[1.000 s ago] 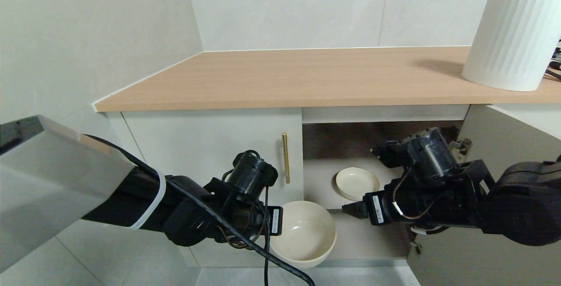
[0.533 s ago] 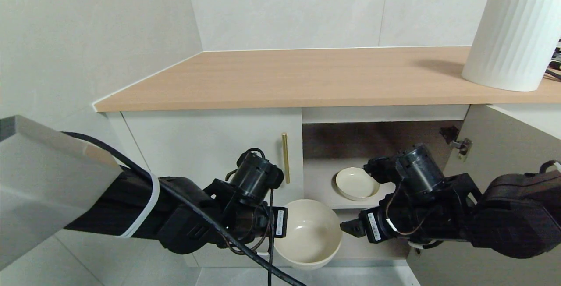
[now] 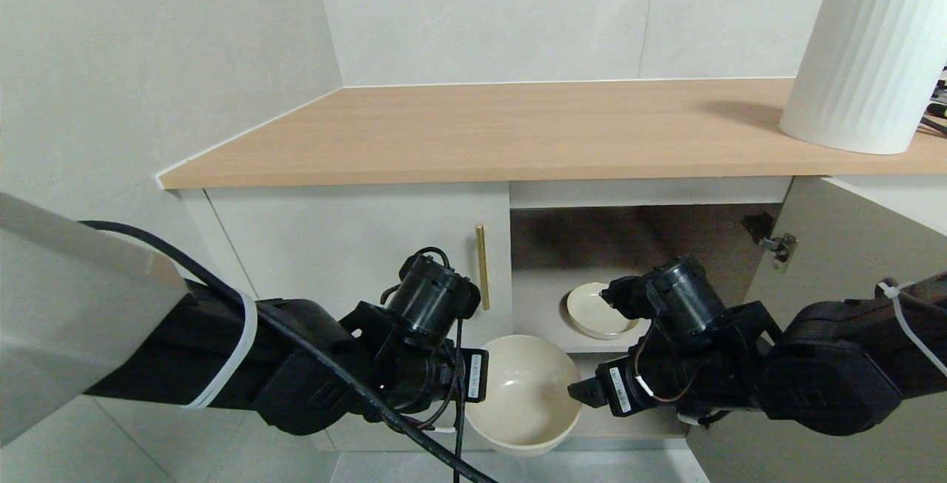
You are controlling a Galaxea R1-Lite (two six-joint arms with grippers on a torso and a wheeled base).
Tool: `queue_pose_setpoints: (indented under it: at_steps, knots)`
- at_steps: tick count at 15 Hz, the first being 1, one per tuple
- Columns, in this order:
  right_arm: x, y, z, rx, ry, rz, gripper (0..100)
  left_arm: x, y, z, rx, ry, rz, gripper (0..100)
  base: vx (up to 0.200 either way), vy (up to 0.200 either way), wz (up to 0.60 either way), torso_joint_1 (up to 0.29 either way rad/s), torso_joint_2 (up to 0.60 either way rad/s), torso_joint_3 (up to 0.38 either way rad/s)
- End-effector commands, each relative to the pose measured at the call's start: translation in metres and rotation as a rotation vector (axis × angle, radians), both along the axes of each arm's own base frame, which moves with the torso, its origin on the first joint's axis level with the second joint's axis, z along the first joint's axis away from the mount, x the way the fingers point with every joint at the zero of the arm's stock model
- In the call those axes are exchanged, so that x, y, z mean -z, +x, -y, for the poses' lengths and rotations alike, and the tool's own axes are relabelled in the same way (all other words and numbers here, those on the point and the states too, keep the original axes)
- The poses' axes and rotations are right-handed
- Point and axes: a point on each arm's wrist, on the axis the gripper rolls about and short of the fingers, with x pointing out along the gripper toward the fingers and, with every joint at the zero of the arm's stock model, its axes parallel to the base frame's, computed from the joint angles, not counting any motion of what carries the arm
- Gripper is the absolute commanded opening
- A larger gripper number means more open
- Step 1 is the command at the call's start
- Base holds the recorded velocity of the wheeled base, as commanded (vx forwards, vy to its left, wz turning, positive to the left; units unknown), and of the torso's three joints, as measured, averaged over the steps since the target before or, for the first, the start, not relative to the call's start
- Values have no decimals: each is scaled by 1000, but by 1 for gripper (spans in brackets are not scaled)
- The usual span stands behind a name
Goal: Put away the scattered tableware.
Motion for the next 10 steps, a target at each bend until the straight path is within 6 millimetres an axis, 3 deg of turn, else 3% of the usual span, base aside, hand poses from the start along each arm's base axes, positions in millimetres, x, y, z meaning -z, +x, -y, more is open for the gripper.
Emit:
queue_pose_setpoints:
  at_steps: [1,2,10]
  knots:
    - [3,1,-1,-1,-5,-7,100,-1,-1,0,0,-3,3,0,0,0,0,0,0,0]
    - [3,1,-1,-1,-5,-7,0,-1,-1,0,0,-3,3,0,0,0,0,0,0,0]
    - [6,2,-2,0,-10,-15,0,-2,-3,2,-5,16,17,0,0,0,0,0,0,0]
